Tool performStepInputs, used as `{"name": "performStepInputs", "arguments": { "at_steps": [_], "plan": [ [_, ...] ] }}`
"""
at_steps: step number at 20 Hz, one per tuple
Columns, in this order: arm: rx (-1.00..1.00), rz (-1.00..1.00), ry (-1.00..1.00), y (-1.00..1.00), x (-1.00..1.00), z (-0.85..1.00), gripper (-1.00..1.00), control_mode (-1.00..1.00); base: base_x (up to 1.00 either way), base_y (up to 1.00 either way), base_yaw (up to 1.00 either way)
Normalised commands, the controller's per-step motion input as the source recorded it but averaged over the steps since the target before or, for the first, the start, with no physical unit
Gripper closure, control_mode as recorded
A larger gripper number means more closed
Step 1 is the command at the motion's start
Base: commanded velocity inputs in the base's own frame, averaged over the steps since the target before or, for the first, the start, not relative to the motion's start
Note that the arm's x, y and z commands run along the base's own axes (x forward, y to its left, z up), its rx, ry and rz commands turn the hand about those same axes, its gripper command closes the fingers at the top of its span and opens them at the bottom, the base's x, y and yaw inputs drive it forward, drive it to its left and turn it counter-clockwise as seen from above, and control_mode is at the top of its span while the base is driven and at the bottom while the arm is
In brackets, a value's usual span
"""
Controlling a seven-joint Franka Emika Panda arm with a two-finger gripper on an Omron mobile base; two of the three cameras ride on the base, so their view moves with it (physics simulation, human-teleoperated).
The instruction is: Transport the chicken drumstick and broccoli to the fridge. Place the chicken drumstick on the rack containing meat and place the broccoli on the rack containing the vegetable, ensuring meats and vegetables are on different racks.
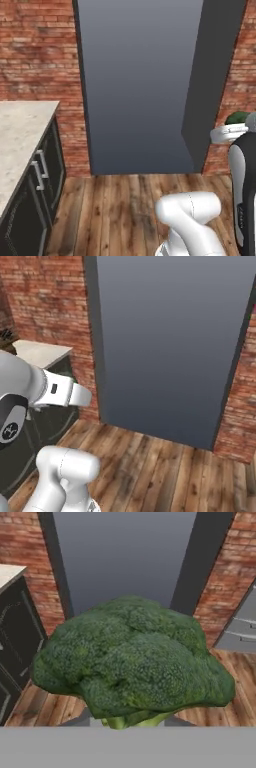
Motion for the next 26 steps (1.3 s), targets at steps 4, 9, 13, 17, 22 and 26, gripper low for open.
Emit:
{"name": "performStepInputs", "arguments": {
  "at_steps": [4,9,13,17,22,26],
  "plan": [
    [0.0,0.0,0.0,0.0,0.0,0.0,1.0,1.0,0.53,-1.0,0.0],
    [0.0,0.0,0.0,0.0,0.0,0.0,1.0,1.0,0.11,-1.0,0.0],
    [0.0,0.0,0.0,0.0,0.0,0.0,1.0,1.0,0.03,-1.0,0.0],
    [0.0,0.0,0.0,0.0,0.0,0.0,1.0,1.0,0.0,-1.0,-0.01],
    [0.0,0.0,0.0,0.0,0.0,0.0,1.0,1.0,0.32,-1.0,-0.01],
    [0.0,0.0,0.0,0.0,0.0,0.0,1.0,1.0,0.3,-1.0,0.0]
  ]
}}
